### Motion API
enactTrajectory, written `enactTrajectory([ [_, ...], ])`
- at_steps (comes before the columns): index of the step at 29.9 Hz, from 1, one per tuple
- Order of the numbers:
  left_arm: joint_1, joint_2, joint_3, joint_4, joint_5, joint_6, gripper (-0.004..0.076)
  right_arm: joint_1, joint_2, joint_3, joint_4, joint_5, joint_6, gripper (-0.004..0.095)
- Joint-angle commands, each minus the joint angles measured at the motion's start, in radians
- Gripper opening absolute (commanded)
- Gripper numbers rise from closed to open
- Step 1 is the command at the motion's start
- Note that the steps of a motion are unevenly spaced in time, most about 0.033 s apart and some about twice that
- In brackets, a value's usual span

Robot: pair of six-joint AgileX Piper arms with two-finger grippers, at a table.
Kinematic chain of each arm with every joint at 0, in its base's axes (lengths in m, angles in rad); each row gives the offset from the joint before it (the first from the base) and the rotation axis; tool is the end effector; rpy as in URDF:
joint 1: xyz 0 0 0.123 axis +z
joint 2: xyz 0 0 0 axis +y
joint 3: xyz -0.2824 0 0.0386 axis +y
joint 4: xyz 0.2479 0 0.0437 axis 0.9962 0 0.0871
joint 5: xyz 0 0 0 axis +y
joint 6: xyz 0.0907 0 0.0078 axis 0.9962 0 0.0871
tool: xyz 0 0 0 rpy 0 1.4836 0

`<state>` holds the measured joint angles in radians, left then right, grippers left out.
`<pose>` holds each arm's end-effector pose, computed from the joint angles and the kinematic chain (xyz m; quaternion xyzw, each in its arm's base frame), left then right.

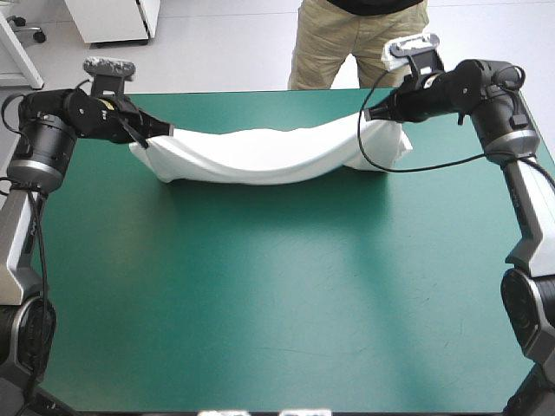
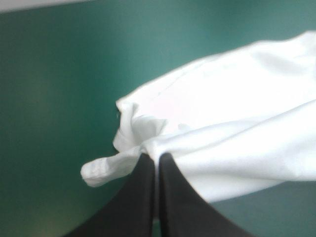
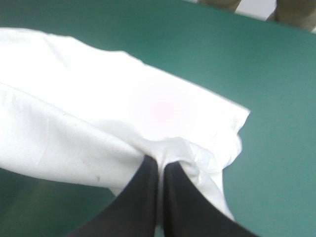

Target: Fold the cloth

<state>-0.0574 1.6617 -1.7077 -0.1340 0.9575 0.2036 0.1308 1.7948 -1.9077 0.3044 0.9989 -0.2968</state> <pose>0.3702 -0.0312 0.3895 0.1051 0.9232 -0.0383 0.3676 0.3980 0.0755 0.3993 -0.1669 0.9008 0.1176 0.3832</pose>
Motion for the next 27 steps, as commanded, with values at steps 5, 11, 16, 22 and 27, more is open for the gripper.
enactTrajectory([
  [5,0.000,-0.082,0.128,-0.011,0.022,0.010,-0.0009,-0.124,-0.141,0.254,0.199,0.108,-0.139,-0.0017],
  [11,0.000,-0.150,0.245,0.013,0.094,0.036,-0.0009,-0.126,-0.266,0.457,0.150,0.180,-0.158,-0.0017],
  [16,0.000,-0.226,0.343,0.047,0.122,0.033,-0.0009,-0.120,-0.367,0.634,0.148,0.200,-0.166,-0.0017],
  [22,0.000,-0.314,0.500,-0.042,0.109,0.032,-0.0009,-0.113,-0.468,0.836,0.142,0.096,-0.144,-0.0012],
  [27,0.000,-0.391,0.663,-0.068,0.029,0.030,-0.0009,-0.113,-0.537,0.975,0.146,0.020,-0.136,-0.0012],
])
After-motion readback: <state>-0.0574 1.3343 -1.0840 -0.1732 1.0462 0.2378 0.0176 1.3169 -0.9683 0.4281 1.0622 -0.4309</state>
